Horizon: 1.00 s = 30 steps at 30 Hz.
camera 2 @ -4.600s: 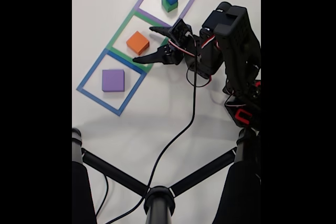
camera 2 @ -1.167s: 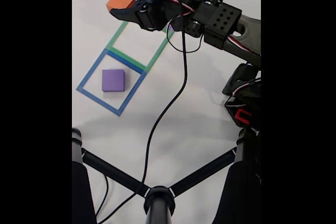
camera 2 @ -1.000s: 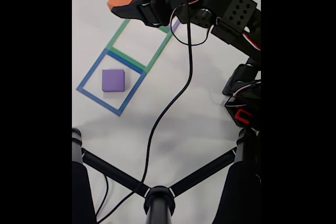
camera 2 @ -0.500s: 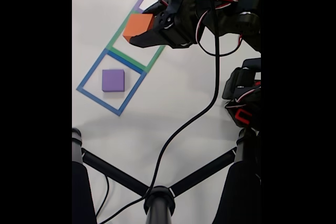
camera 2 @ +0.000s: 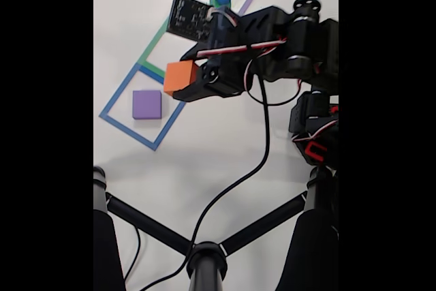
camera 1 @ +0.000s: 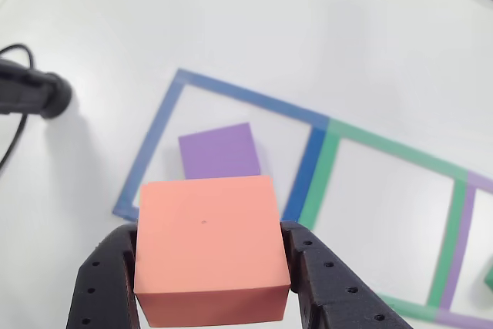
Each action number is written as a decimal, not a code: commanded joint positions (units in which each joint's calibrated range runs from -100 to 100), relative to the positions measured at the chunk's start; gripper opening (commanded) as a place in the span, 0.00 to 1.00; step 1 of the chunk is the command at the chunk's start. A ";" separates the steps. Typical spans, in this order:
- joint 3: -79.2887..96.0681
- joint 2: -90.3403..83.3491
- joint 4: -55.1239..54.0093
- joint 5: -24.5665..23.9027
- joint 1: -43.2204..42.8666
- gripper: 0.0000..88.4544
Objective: Tower of hanoi
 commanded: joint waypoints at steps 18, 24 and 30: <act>33.84 24.99 -79.17 0.39 -1.77 0.13; 36.29 34.36 -93.25 0.39 -2.07 0.13; 36.93 42.06 -102.56 0.39 -2.61 0.13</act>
